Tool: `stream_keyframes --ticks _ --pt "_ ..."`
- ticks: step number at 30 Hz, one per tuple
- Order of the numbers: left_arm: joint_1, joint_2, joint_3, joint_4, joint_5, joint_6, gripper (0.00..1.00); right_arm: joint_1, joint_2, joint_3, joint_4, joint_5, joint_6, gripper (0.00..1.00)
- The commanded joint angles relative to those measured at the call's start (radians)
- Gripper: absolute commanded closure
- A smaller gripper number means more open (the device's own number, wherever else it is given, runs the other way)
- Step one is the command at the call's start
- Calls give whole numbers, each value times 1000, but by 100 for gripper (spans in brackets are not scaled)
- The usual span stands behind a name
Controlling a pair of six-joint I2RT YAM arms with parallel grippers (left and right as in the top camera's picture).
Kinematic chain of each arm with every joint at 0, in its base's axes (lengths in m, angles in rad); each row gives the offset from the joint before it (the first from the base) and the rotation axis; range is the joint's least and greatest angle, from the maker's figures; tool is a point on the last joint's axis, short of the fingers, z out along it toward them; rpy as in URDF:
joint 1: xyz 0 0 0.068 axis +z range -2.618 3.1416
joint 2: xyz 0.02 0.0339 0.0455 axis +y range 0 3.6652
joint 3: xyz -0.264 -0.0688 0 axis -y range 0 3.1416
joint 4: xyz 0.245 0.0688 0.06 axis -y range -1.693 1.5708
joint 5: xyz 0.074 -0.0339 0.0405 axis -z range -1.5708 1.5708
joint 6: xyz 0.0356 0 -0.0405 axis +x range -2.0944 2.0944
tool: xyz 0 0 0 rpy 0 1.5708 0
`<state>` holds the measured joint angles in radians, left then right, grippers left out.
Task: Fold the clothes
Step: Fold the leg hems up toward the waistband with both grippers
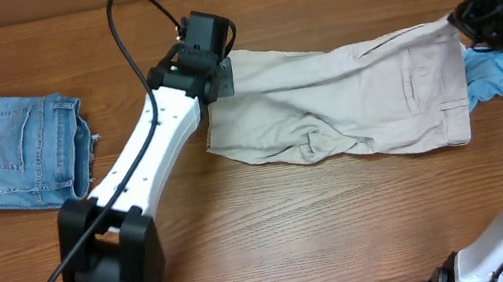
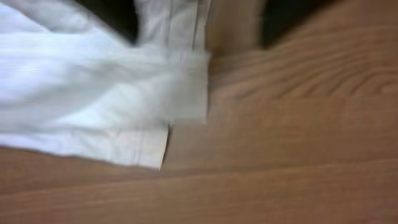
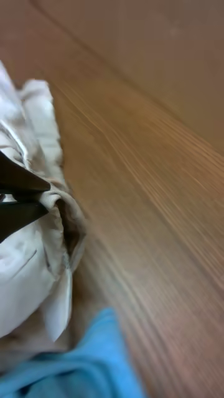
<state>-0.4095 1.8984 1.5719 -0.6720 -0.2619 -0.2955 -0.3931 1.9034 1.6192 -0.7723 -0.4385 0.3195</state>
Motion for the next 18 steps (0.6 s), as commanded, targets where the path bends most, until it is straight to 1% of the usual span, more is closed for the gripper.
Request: stream_keyframes --ticks 1,2,3,4,6,7,9,11,14,18 --pt "18 56 8 51 -30 11 0 0 29 23 52 82 -10 21" --pt "25 55 9 40 -29 11 0 -10 29 23 36 104 -11 18" --pt "34 48 15 13 -24 11 0 -31 24 24 8 114 -13 18" --pt "49 39 32 -50 2 11 0 -56 22 24 -21 106 -13 17" --pt "69 31 55 -143 95 11 0 -100 18 24 -77 68 -12 17" --pt "84 31 61 -219 189 11 0 -145 17 24 -169 14 -12 18" --pt "92 39 49 -277 251 11 4 -172 18 24 -265 10 -13 18" --pt "93 59 14 -297 285 11 7 -180 19 23 -351 32 -51 18" --pt "93 112 -40 -264 314 11 8 -171 19 23 -406 34 -82 18" --pt "93 204 -50 -232 459 11 10 -143 19 23 -437 56 -86 18"
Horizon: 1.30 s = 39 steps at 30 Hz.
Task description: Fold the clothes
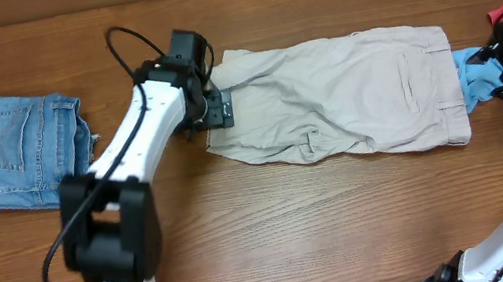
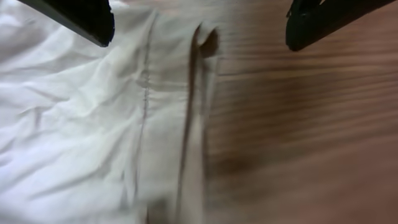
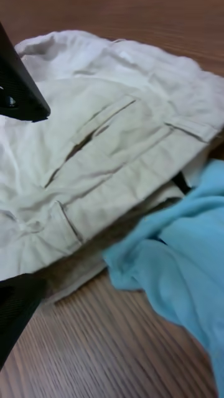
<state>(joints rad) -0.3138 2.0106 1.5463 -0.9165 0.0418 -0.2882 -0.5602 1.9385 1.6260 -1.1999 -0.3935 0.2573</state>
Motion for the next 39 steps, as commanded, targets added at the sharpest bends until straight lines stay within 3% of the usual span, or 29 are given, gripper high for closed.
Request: stream_keyframes --ticks 1,6,7,8,9,10,11,15,18,19,20,23,24,26,29,32,35,39 --pt "-3 125 -24 9 199 4 11 34 -16 16 -24 24 -27 18" --pt "-3 211 -24 -40 265 -16 18 57 -16 16 -51 37 -50 19" --pt "0 222 -24 -38 264 -29 23 60 -16 16 -56 37 -49 20" --pt "2 227 -24 -38 264 -42 40 62 -16 16 -58 37 -50 20" --pt "8 230 -24 -36 263 -52 71 62 -16 16 -62 37 -50 20" --pt "12 230 -24 -36 262 -52 89 62 -16 16 -64 37 -50 21" --pt "21 229 -24 -37 261 -52 96 62 -16 16 -65 37 -50 21" --pt "138 171 -24 -120 120 -113 96 62 -16 16 -76 70 -49 22" --pt "235 119 -24 -136 111 -98 96 78 -16 3 -75 55 -49 27" --pt "265 103 -24 -137 115 -89 96 89 -16 -5 -69 51 -49 33" --pt "307 80 -24 -138 132 -71 96 113 -16 -24 -54 51 -49 46" --pt "367 43 -24 -141 190 -14 96 208 -16 -90 15 -19 -101 71" --pt "373 38 -24 -145 192 -8 96 261 -16 -125 56 -83 -152 85" --pt "374 35 -24 -153 192 2 96 337 -16 -172 122 -152 -191 96" --pt "361 35 -24 -153 187 4 96 469 -13 -252 222 -143 -205 96" --pt "359 35 -24 -161 183 4 96 547 -12 -346 327 71 -79 96" --pt "368 35 -24 -184 148 5 96 531 -11 -427 370 307 56 96" --pt "378 35 -21 -203 127 34 96 467 -11 -481 380 337 83 96"
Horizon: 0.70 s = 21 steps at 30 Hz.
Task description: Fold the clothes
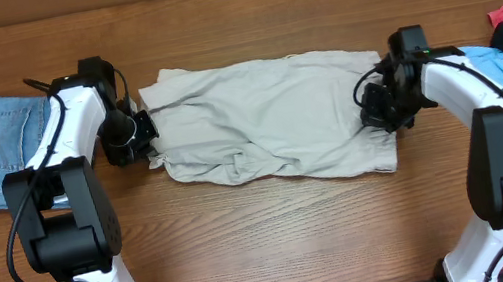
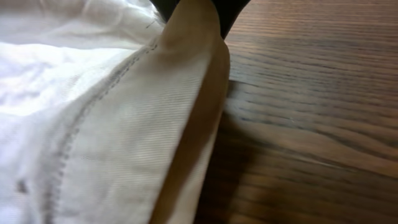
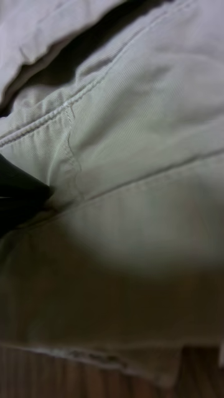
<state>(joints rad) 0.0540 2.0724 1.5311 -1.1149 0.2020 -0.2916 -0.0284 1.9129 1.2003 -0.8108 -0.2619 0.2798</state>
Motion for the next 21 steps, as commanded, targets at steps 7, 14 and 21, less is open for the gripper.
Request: stream_keyframes --ticks 7,14,21 --pt "7 -48 131 -87 107 93 60 -49 14 -55 -32 205 31 96" --pt "-107 -76 197 45 102 223 96 -49 14 -55 -33 205 31 96" --pt "-276 93 192 198 5 324 96 -50 14 -55 -34 205 32 96"
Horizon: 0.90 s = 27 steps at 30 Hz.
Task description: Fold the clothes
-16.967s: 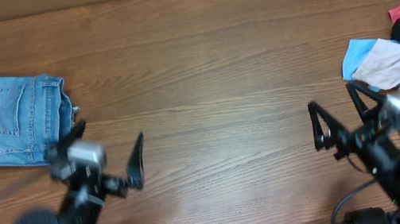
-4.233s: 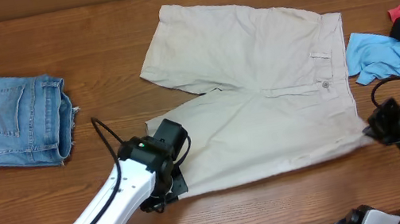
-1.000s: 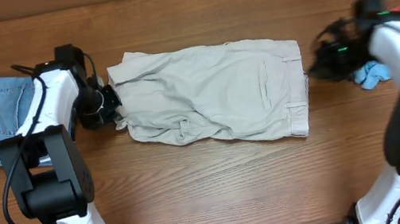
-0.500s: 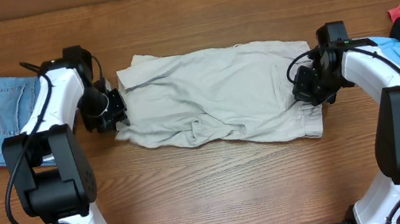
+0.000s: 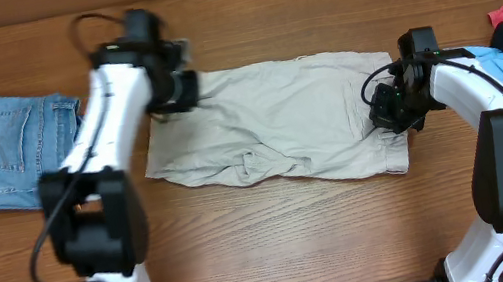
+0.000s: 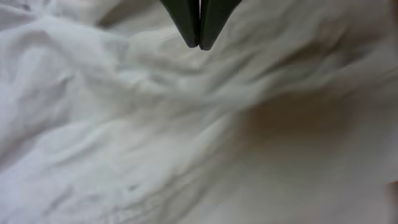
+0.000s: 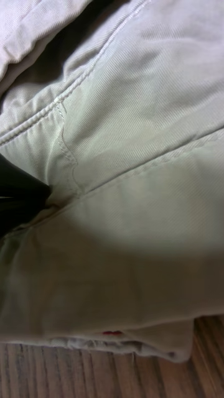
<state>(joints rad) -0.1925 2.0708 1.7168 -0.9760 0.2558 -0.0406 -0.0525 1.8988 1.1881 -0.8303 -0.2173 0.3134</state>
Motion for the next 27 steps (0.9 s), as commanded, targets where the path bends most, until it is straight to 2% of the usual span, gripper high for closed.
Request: stream_keyframes --ticks 1,7,9,13,16,19,21,24,25,26,27 --pt "-35 113 6 100 -53 89 96 -26 28 -43 -13 160 -2 96" --pt "-13 186 6 298 -148 76 96 -26 28 -43 -13 160 -2 96" --pt "26 220 6 390 -230 9 95 -26 28 -43 -13 160 -2 96" --pt "90 224 17 472 -255 -63 79 -26 28 -43 -23 161 -2 96" --pt "145 224 83 437 -231 -71 73 -26 28 -43 -30 161 -2 96" --pt "201 224 236 278 -203 -39 73 -26 28 -43 -39 162 -2 96" --pt "229 223 366 146 -184 -15 65 -26 28 -43 -43 164 -2 96" --pt "253 223 600 -117 -86 -11 45 -26 28 -43 -54 164 -2 95" --pt "254 223 652 -193 -56 -12 41 -26 28 -43 -55 164 -2 95" --pt "254 223 708 -307 -6 -13 30 -26 28 -43 -55 164 -2 95" --pt "251 223 727 -419 31 -26 25 -26 28 -43 -56 164 -2 94"
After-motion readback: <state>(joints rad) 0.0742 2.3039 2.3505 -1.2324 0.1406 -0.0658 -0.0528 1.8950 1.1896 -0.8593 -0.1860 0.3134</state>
